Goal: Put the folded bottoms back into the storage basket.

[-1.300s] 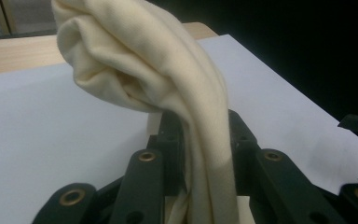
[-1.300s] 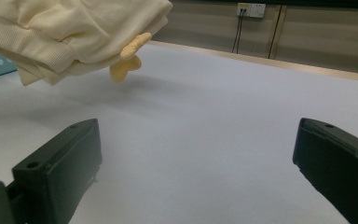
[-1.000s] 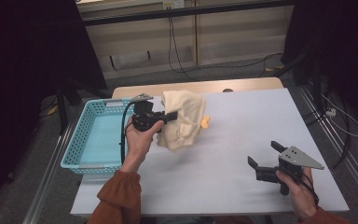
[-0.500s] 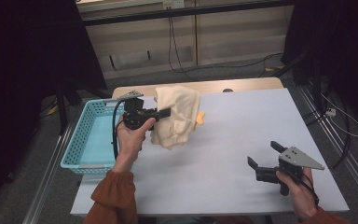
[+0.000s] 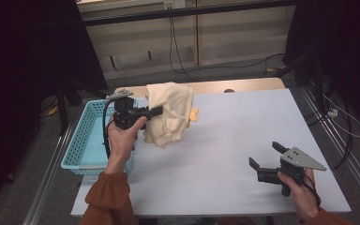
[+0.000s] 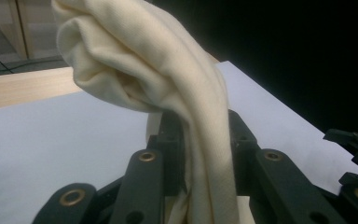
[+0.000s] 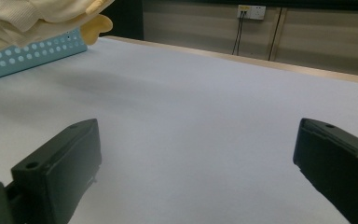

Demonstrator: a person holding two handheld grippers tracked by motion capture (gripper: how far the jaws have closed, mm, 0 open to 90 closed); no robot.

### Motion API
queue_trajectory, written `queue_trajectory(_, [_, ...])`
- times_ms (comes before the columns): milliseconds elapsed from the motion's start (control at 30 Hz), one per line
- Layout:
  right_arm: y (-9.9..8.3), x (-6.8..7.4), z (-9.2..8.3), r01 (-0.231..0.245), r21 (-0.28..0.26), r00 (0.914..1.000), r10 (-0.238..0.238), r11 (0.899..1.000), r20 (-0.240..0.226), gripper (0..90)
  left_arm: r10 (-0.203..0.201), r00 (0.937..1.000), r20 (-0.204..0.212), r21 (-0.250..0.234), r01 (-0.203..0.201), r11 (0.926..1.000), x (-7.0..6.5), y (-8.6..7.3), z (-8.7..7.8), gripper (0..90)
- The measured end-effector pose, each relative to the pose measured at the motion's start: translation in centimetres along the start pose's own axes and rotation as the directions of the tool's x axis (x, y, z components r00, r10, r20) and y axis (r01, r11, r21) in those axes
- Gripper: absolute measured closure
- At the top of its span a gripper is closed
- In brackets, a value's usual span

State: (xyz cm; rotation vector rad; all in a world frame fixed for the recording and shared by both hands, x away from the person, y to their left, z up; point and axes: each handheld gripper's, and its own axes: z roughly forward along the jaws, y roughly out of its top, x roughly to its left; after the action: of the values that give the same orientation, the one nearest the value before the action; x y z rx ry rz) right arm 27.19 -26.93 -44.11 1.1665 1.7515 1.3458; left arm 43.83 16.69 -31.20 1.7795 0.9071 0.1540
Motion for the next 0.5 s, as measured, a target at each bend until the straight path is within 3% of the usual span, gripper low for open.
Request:
queue_trajectory(267, [0.0, 0.0, 0.0, 0.005, 0.000, 1.0000, -0.005, 1.000, -0.003, 0.8, -0.006, 1.0000, -0.007, -0.018, 0.006, 0.9998, 0.4, 0.4, -1.0, 72.7])
queue_trajectory(367, [0.0, 0.0, 0.0, 0.004, -0.002, 1.0000, -0.004, 1.000, -0.004, 0.8, 0.008, 1.0000, 0.003, 0.006, -0.008, 0.9999, 0.6, 0.8, -1.8, 72.7])
queue_trajectory(500, [0.0, 0.0, 0.0, 0.006, -0.001, 1.0000, -0.006, 1.000, -0.006, 0.8, -0.004, 1.0000, -0.003, -0.028, 0.004, 0.9996, 0.9, 1.2, -3.1, 72.8])
